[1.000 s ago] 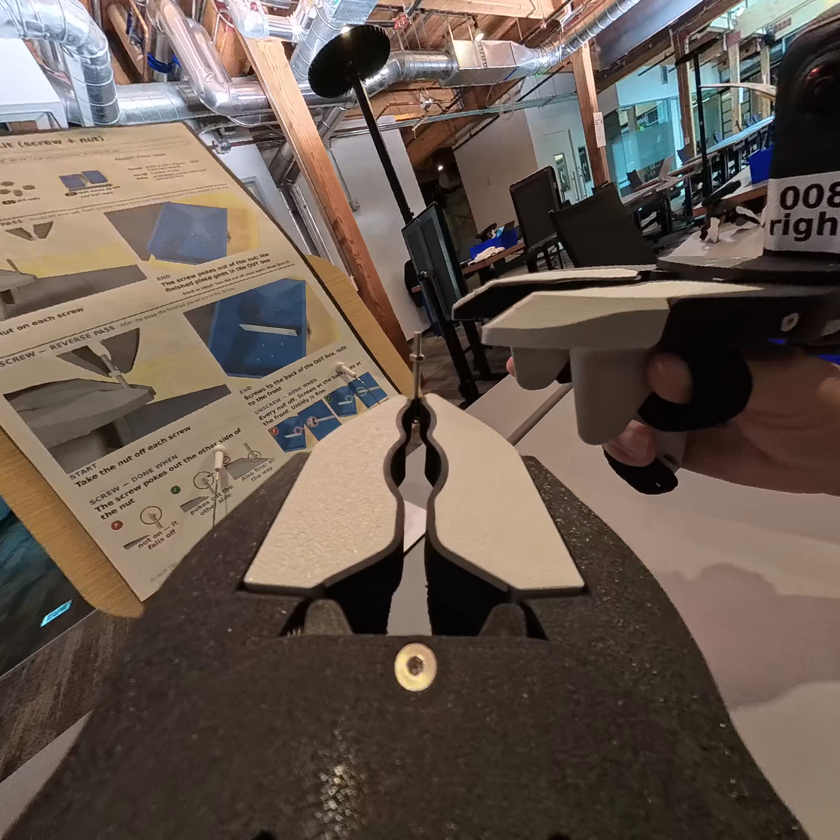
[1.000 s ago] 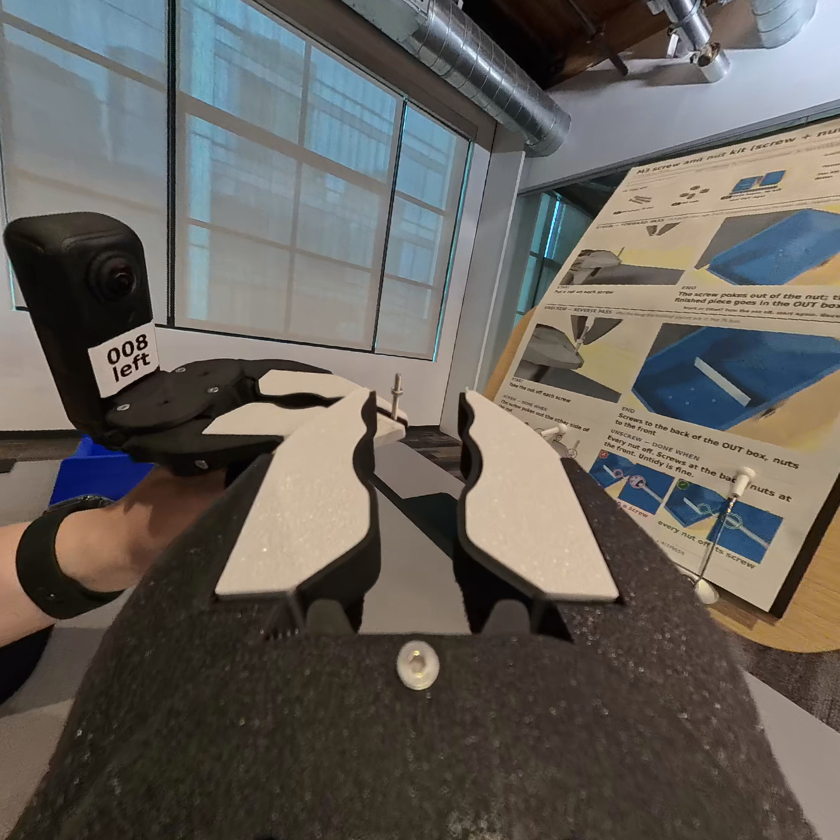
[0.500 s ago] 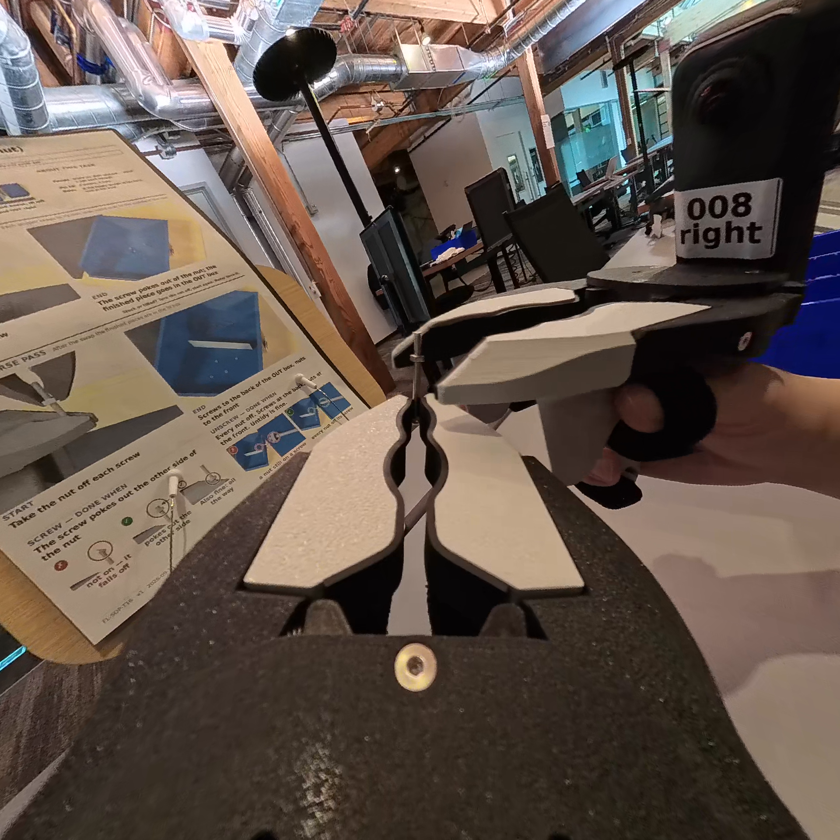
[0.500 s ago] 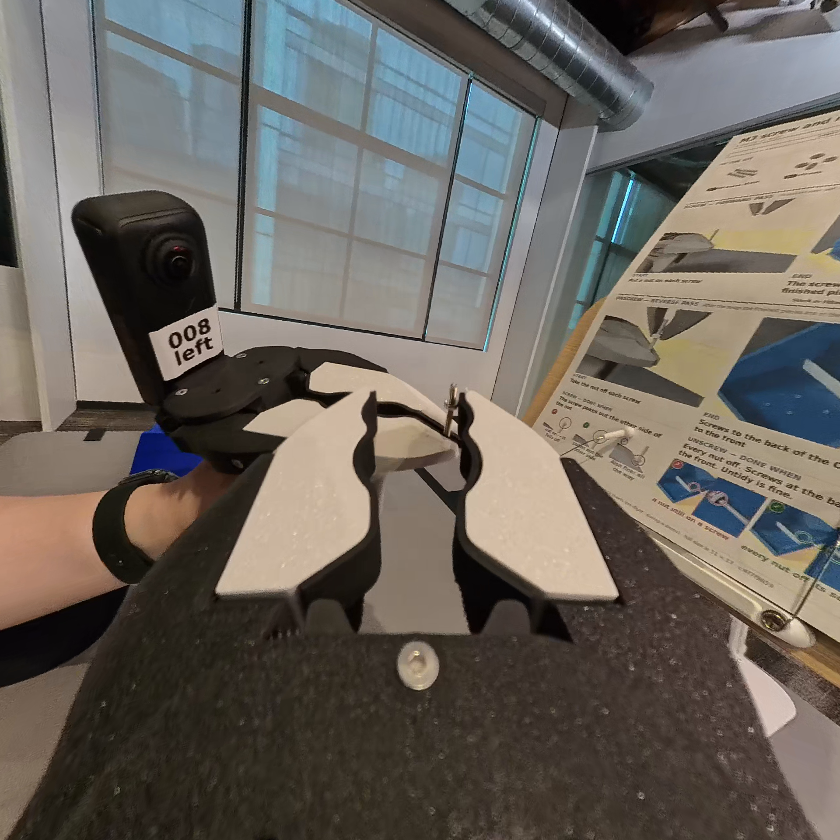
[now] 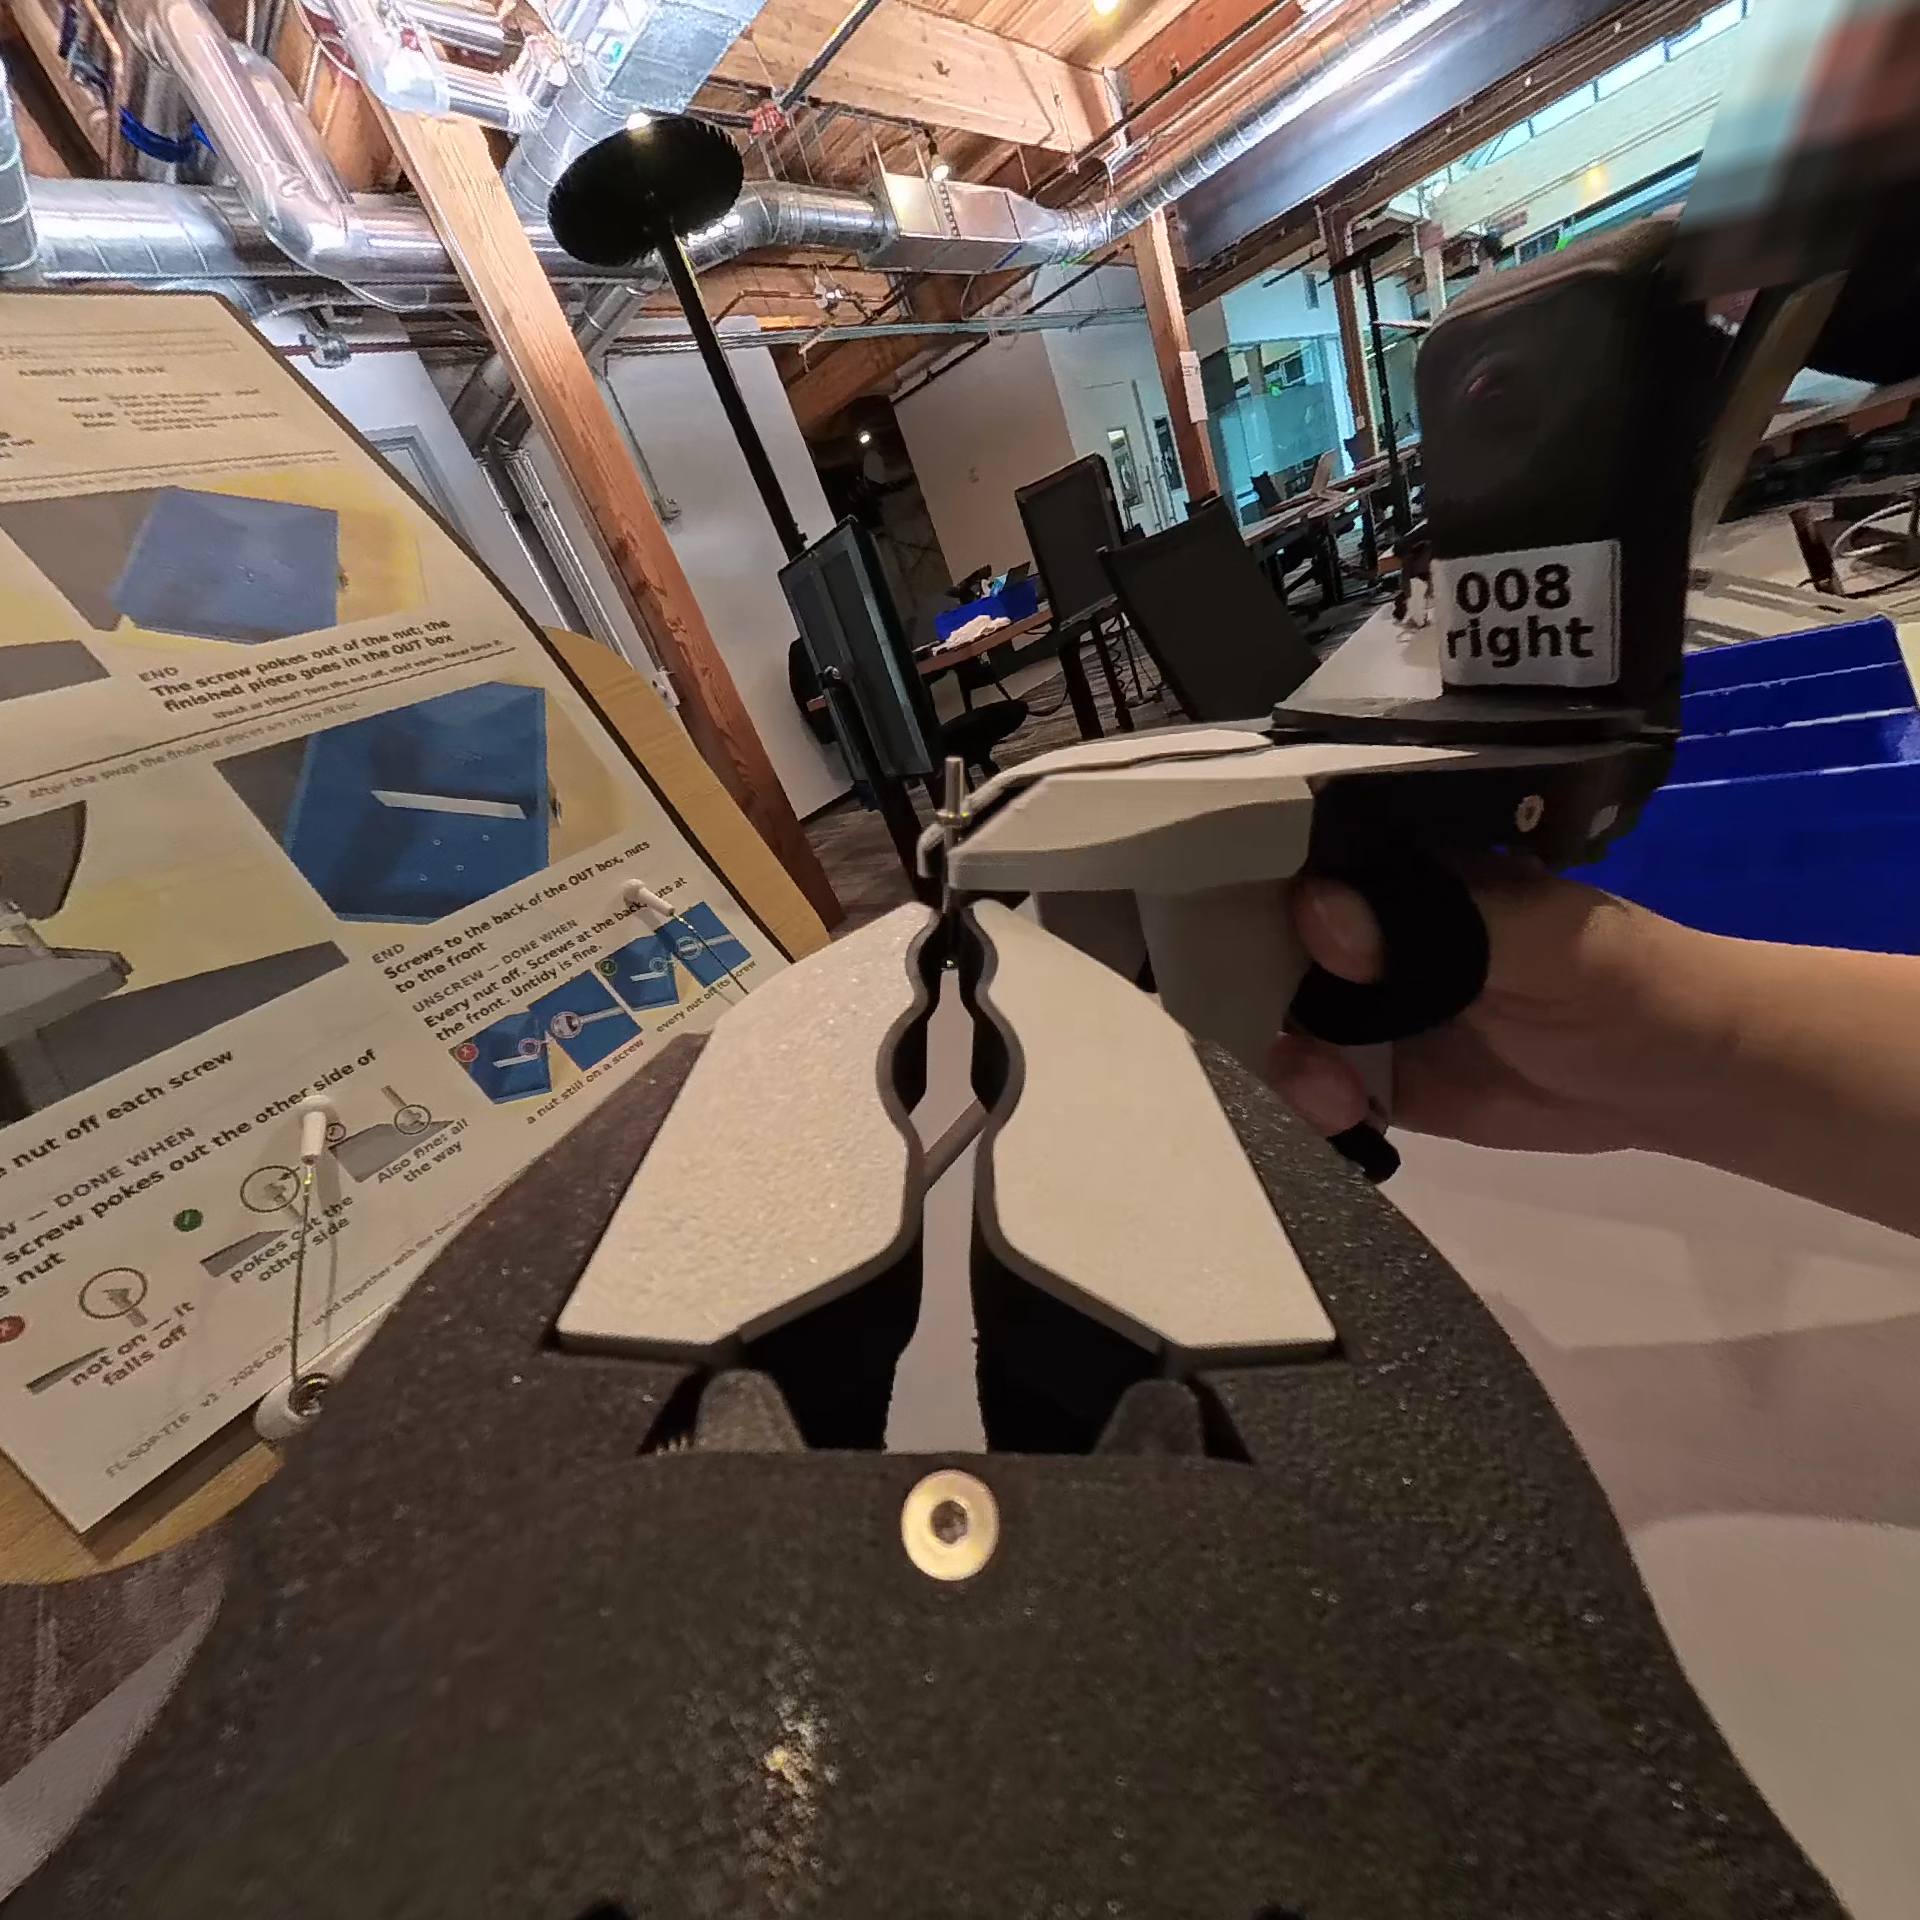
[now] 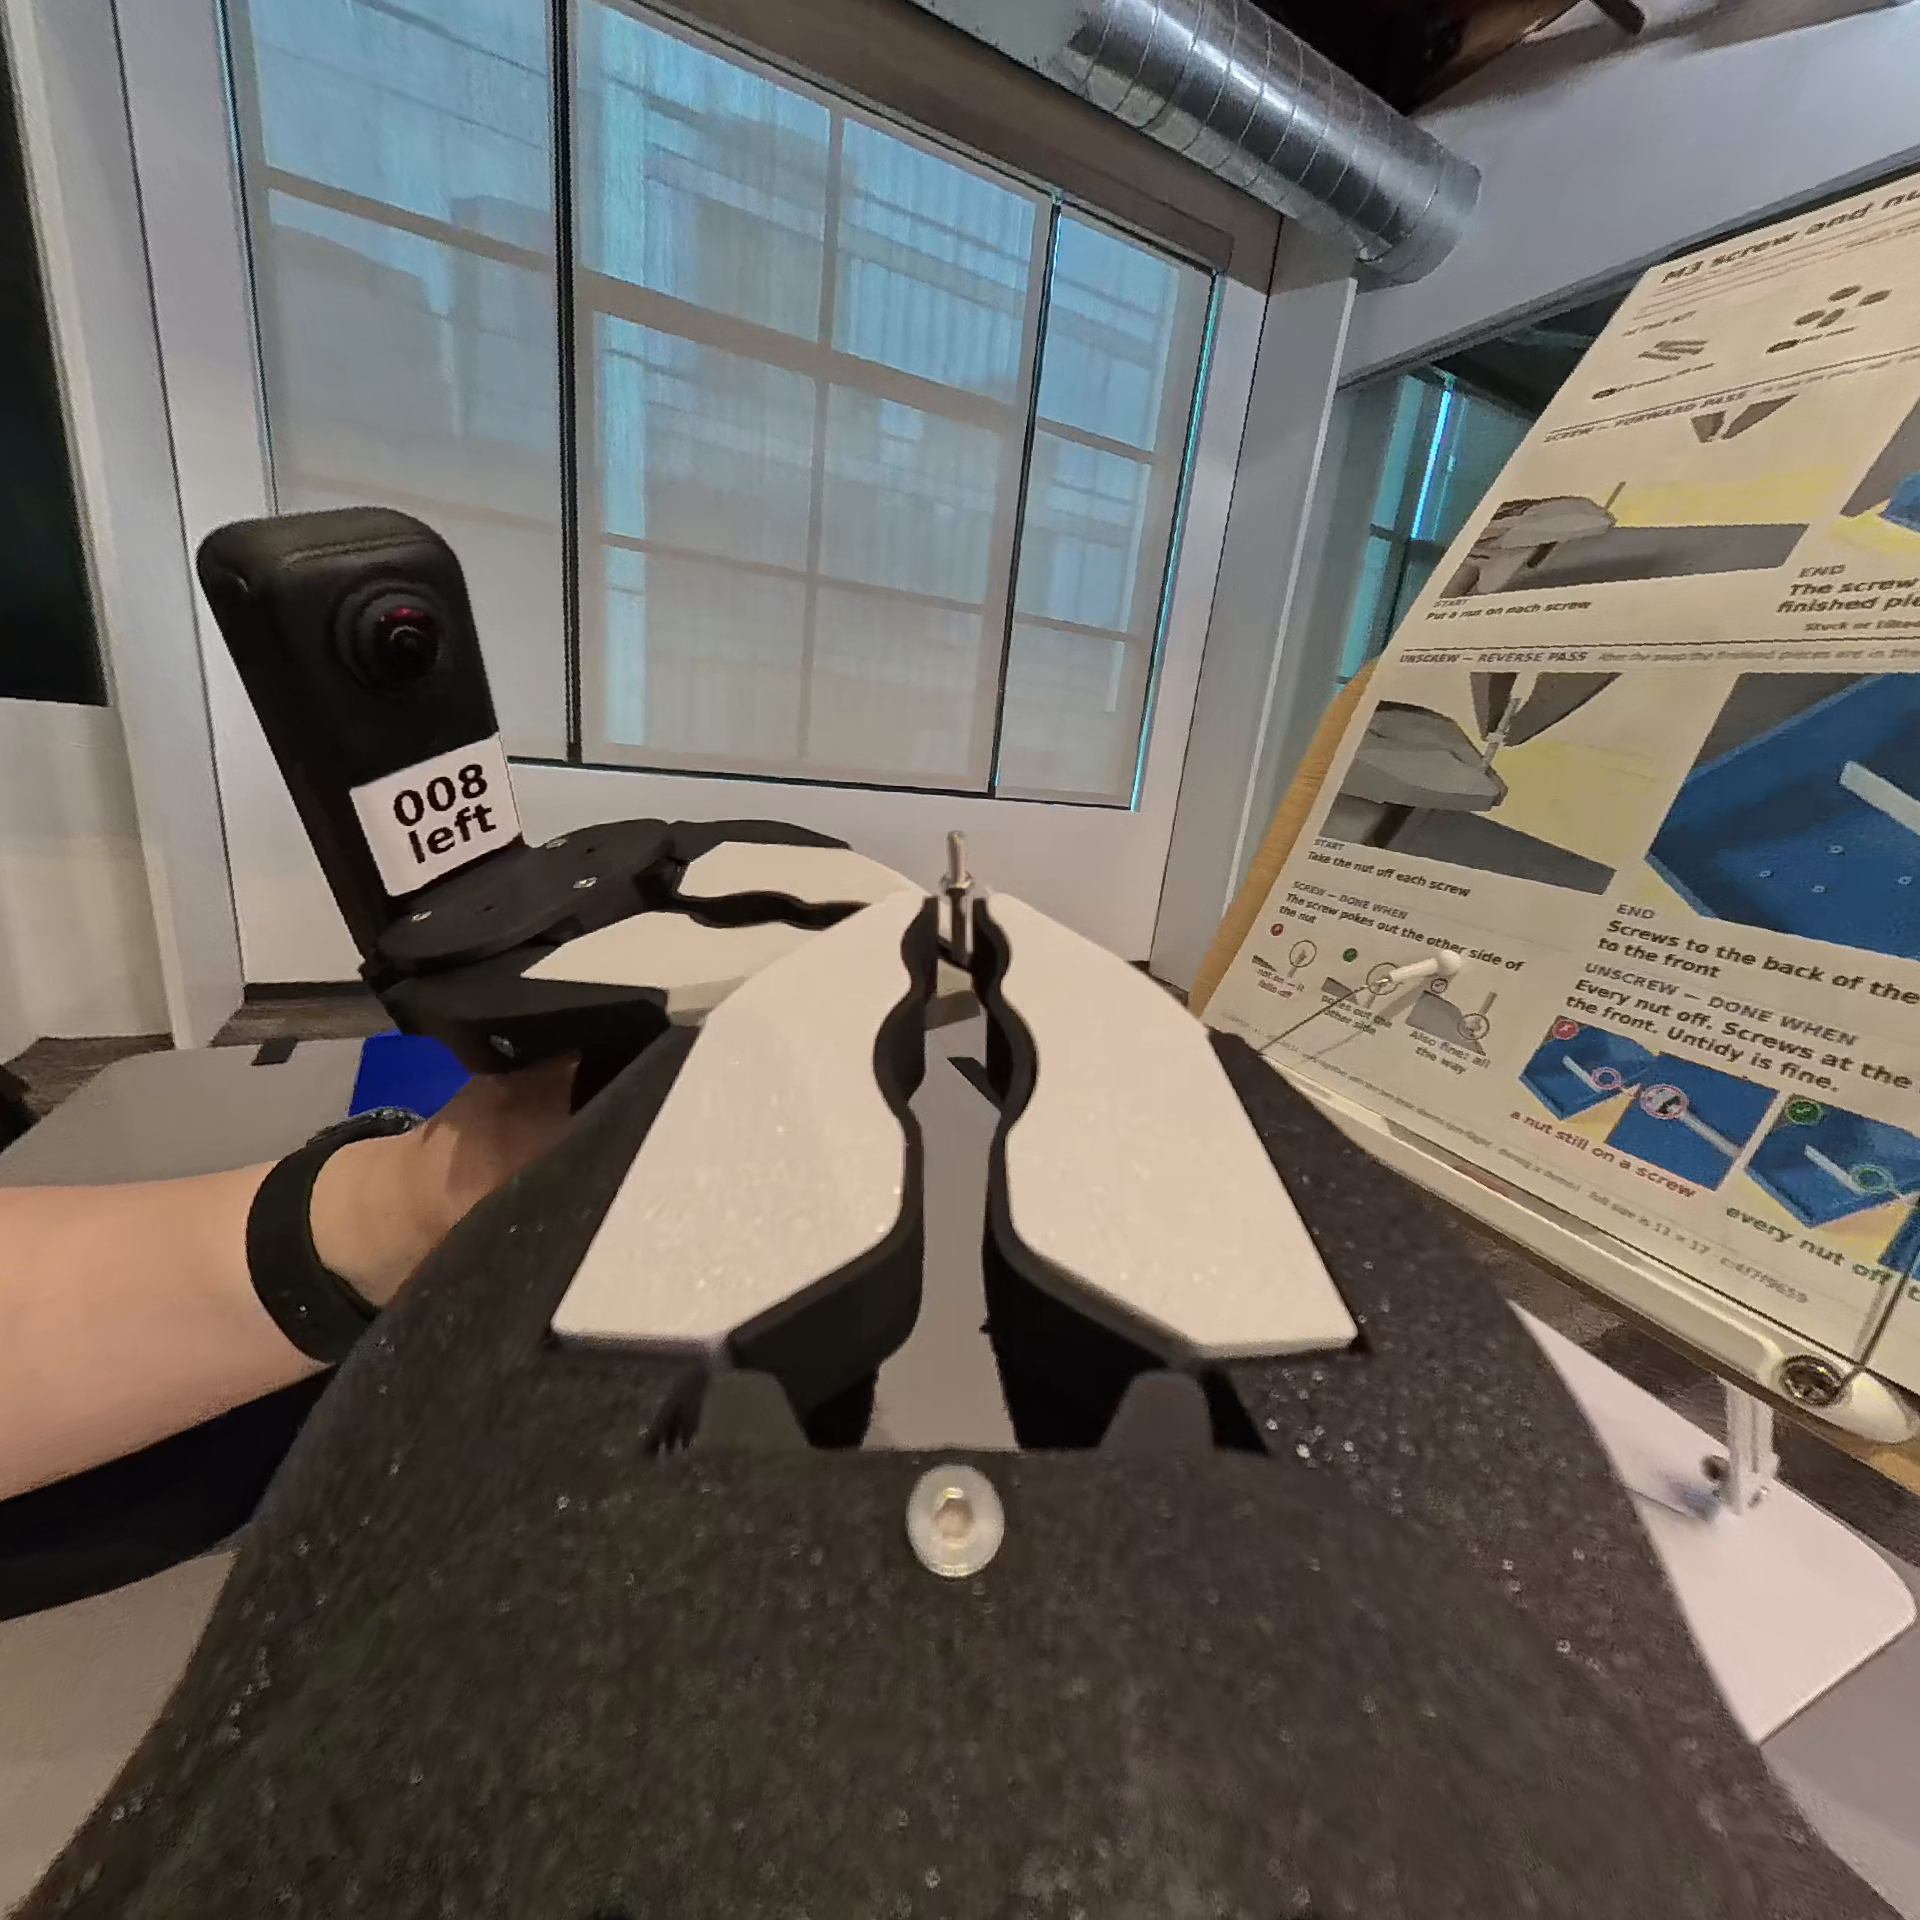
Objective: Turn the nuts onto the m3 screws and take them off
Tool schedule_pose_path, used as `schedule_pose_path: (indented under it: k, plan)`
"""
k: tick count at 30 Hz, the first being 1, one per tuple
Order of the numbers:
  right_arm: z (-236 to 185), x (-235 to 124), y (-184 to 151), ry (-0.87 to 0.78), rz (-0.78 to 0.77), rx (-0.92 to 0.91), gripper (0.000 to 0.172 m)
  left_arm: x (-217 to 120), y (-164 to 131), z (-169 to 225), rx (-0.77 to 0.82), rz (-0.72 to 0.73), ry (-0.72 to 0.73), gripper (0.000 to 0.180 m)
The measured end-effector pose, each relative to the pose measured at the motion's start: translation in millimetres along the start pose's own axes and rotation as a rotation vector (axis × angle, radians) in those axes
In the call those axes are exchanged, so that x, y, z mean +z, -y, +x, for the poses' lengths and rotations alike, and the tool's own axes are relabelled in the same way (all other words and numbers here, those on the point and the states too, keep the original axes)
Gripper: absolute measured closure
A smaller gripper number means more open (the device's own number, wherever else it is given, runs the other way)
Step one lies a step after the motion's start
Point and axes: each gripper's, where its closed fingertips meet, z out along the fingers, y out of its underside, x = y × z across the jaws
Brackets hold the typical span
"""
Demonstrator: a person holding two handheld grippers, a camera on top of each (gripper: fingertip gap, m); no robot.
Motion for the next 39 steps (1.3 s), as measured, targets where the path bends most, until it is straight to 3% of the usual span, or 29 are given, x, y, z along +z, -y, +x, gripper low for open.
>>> schedule_pose_path:
  k: [26,30,34,39]
  plan:
    - [4,-6,-1,0.091,0.033,0.195,0.169,5,1,9,-0.171,0.001,-0.092,0.176]
    - [9,-8,1,0.083,0.054,0.248,0.169,8,0,9,-0.192,-0.027,-0.070,0.156]
    - [17,-14,7,0.064,0.050,0.246,0.169,10,2,5,-0.179,-0.053,-0.020,0.124]
    - [21,-29,38,0.075,0.028,0.329,0.169,4,12,0,-0.145,-0.081,-0.021,0.121]
